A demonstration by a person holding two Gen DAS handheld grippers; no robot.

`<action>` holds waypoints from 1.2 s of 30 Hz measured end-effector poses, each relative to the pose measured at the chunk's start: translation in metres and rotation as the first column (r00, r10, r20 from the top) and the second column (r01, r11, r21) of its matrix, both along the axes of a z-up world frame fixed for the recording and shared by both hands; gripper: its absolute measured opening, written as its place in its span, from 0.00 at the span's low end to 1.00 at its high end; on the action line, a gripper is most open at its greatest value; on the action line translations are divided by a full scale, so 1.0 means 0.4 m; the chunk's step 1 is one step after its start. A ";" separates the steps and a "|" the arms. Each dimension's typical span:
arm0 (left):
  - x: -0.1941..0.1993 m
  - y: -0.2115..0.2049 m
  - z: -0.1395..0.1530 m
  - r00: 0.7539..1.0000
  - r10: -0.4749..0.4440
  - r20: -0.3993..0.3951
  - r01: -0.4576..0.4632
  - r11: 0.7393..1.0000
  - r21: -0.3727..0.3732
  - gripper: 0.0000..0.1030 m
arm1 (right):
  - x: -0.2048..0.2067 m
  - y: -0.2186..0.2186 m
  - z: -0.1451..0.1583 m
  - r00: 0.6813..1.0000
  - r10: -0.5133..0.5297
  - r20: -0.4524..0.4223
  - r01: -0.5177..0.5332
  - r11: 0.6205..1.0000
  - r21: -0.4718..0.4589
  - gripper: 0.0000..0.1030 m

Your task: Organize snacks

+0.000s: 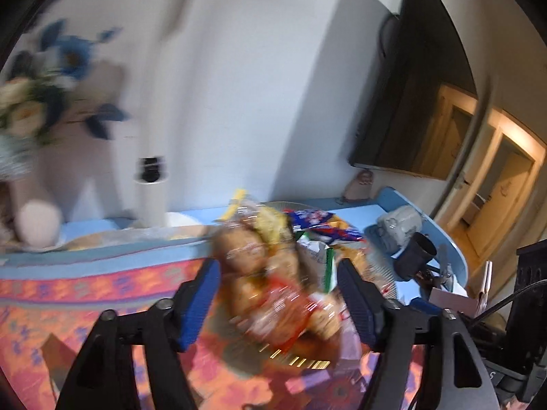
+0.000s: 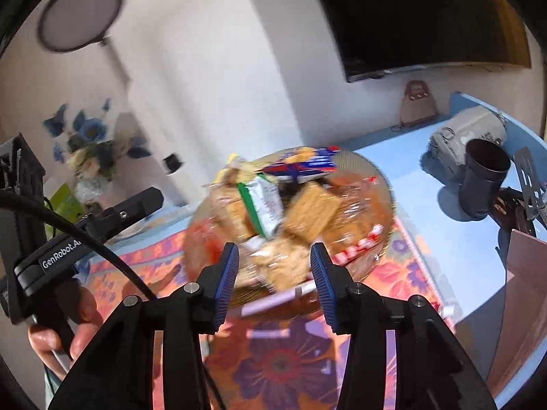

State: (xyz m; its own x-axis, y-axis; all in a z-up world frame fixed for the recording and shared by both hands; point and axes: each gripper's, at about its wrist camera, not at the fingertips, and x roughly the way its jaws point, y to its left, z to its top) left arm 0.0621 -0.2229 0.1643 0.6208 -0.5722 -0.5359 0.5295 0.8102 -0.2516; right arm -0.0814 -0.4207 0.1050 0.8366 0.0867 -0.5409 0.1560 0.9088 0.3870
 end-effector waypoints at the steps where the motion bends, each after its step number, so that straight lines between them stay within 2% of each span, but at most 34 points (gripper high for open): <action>1: -0.017 0.036 0.008 1.000 0.021 0.015 -0.021 1.000 0.000 0.69 | -0.007 0.029 0.009 1.000 0.019 0.002 -0.019 1.000 -0.013 0.42; 3: -0.060 0.113 0.022 0.995 0.081 0.065 -0.083 0.996 0.025 0.69 | -0.017 0.086 0.025 0.998 0.062 0.016 -0.061 0.998 -0.032 0.43; 6: -0.129 0.227 0.027 0.970 0.195 0.144 -0.209 0.974 0.089 0.71 | -0.028 0.192 0.035 0.991 0.133 0.029 -0.130 0.989 -0.067 0.50; 8: -0.171 0.315 0.001 0.954 0.258 0.156 -0.275 0.957 0.098 0.79 | -0.034 0.275 0.020 0.985 0.168 0.048 -0.162 0.982 -0.101 0.61; 9: -0.185 0.350 -0.016 0.946 0.284 0.155 -0.301 0.948 0.099 0.79 | -0.034 0.308 0.009 0.983 0.174 0.057 -0.166 0.978 -0.125 0.65; 10: -0.197 0.384 -0.039 0.940 0.310 0.145 -0.327 0.939 0.110 0.79 | -0.030 0.348 -0.010 0.983 0.175 0.055 -0.163 0.972 -0.166 0.75; 11: -0.204 0.415 -0.068 0.936 0.331 0.118 -0.345 0.929 0.132 0.79 | -0.020 0.399 -0.035 0.984 0.178 0.024 -0.169 0.962 -0.213 0.79; 13: -0.215 0.460 -0.124 0.930 0.359 0.079 -0.367 0.917 0.159 0.79 | -0.001 0.475 -0.071 0.976 0.217 -0.013 -0.213 0.942 -0.259 0.78; 15: -0.224 0.480 -0.167 0.922 0.375 0.092 -0.386 0.905 0.177 0.79 | 0.011 0.536 -0.102 0.969 0.248 0.009 -0.232 0.920 -0.315 0.78; 17: -0.223 0.496 -0.203 0.910 0.402 0.101 -0.414 0.890 0.190 0.79 | 0.019 0.578 -0.137 0.970 0.238 0.053 -0.201 0.901 -0.385 0.78; 21: -0.210 0.514 -0.262 0.896 0.436 0.087 -0.444 0.881 0.164 0.79 | 0.029 0.571 -0.160 0.985 0.162 0.060 -0.124 0.906 -0.405 0.78; 23: -0.188 0.521 -0.281 0.894 0.446 0.031 -0.444 0.876 0.189 0.79 | 0.020 0.558 -0.157 0.983 0.156 0.093 -0.109 0.917 -0.385 0.82; 25: -0.182 0.530 -0.287 0.889 0.458 0.018 -0.454 0.874 0.172 0.79 | 0.018 0.547 -0.158 0.986 0.131 0.099 -0.085 0.924 -0.372 0.86; 29: -0.184 0.549 -0.288 0.877 0.480 -0.001 -0.475 0.868 0.144 0.80 | 0.027 0.544 -0.162 0.990 0.120 0.078 -0.083 0.925 -0.371 0.86; 34: -0.181 0.553 -0.288 0.862 0.507 -0.006 -0.500 0.852 0.156 0.81 | 0.023 0.539 -0.163 0.990 0.113 0.083 -0.075 0.928 -0.366 0.87; 36: -0.177 0.549 -0.292 0.867 0.497 -0.013 -0.489 0.857 0.164 0.82 | 0.025 0.535 -0.165 0.991 0.110 0.079 -0.074 0.930 -0.361 0.88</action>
